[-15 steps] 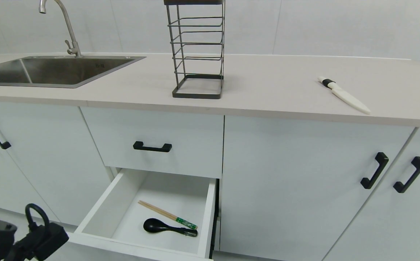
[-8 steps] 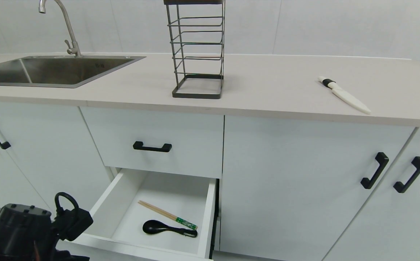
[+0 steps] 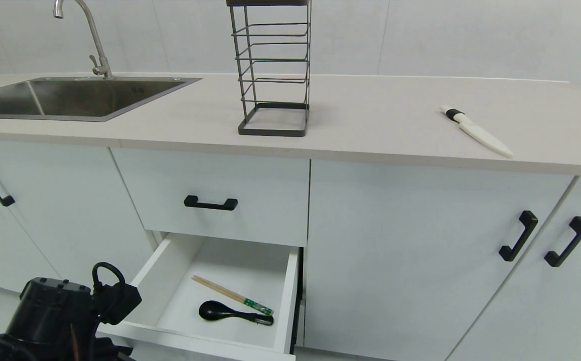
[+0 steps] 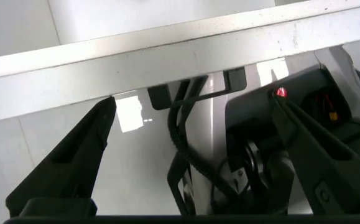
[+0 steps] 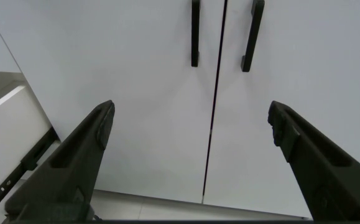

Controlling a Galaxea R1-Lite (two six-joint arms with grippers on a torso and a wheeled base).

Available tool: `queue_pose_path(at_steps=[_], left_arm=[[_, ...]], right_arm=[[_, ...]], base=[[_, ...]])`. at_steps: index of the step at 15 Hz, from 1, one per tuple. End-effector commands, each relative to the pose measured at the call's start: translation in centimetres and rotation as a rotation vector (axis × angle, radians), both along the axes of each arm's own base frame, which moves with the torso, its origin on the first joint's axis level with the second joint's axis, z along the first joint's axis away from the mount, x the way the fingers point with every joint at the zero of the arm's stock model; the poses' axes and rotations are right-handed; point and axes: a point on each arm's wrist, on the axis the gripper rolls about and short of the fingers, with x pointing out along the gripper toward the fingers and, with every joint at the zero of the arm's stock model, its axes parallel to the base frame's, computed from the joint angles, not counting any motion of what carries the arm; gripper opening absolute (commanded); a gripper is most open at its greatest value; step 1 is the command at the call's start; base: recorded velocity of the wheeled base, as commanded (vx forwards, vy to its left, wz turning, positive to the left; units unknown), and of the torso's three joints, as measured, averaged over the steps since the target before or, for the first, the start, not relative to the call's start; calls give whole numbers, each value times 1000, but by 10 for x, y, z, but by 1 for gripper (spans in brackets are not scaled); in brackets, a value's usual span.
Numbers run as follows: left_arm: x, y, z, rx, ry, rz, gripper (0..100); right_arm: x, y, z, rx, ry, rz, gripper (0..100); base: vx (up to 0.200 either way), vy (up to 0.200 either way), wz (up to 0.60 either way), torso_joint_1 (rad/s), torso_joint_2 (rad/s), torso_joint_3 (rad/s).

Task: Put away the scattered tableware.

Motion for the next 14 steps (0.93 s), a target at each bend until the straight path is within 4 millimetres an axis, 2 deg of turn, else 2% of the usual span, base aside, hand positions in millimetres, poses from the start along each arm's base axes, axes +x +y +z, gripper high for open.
queue_pose_path(at_steps=[1,14], left_arm=[[5,-1,-1,-3,-12,1,100],[58,-12,-25,-22,-234,47,100]], right_arm=[[0,0,0,0,2,0,100],[0,0,0,0,2,0,100]], base=[[0,0,0,0,0,0],[0,0,0,0,0,0]])
